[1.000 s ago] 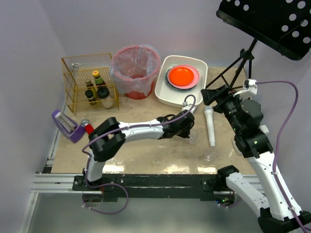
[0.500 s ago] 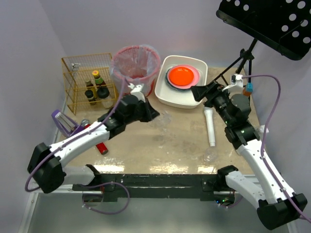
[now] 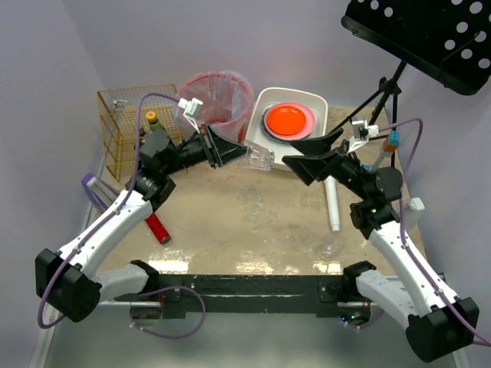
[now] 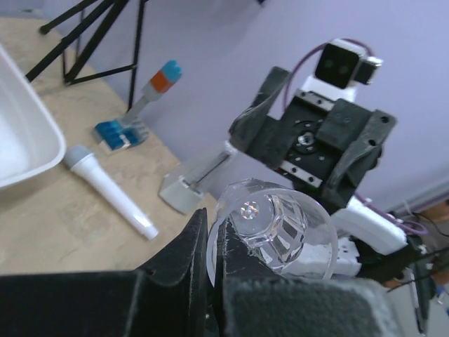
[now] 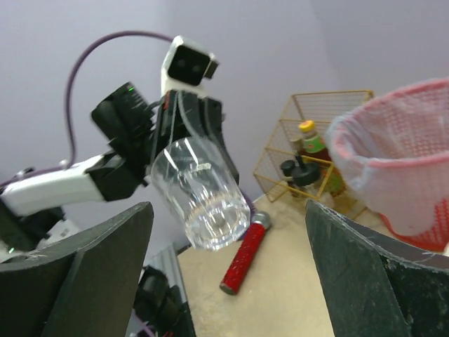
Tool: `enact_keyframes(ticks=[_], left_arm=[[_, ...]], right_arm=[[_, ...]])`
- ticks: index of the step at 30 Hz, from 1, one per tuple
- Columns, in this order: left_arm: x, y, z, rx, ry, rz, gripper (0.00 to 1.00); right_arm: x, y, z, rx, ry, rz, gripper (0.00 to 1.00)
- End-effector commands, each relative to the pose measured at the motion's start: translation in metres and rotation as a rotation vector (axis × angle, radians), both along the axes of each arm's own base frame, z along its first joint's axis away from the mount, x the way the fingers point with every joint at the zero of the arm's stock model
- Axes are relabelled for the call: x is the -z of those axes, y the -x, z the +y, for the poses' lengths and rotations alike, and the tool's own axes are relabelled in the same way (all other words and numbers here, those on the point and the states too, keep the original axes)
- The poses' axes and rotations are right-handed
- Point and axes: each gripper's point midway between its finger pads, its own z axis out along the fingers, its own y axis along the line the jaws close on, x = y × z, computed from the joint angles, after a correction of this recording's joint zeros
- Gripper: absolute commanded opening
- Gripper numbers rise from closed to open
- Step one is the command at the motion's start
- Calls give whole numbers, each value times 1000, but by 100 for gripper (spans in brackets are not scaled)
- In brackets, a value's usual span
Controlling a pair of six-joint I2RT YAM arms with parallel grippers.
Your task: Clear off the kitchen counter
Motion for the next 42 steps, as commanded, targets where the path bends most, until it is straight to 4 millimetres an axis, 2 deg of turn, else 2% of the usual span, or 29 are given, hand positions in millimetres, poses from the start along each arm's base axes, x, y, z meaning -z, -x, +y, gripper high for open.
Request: enact_keyframes(ticks=[1,8,14,26,35,42], left_arm=[[-57,35,1,184,166,-139,0],[-70,38,-2,225,189,-170,0],[-71,39,-10,244,197,-193,0],[-81,38,-32,291,220,-248,0],[-80,37,-35,280,222,-270,0],[-82,37,-35,291,249,-290,0]], right_arm=[[-33,35,6,-141,-28,-160,96],[-38,42,7,-176,-30,-161,99],[-40,46,10,-228,-60,-123,98],[-35,39,14,-240,-77,-32,97],[-32,42,15,-275,-98,-11,84],[-28,41,18,-297,-96,12,68]])
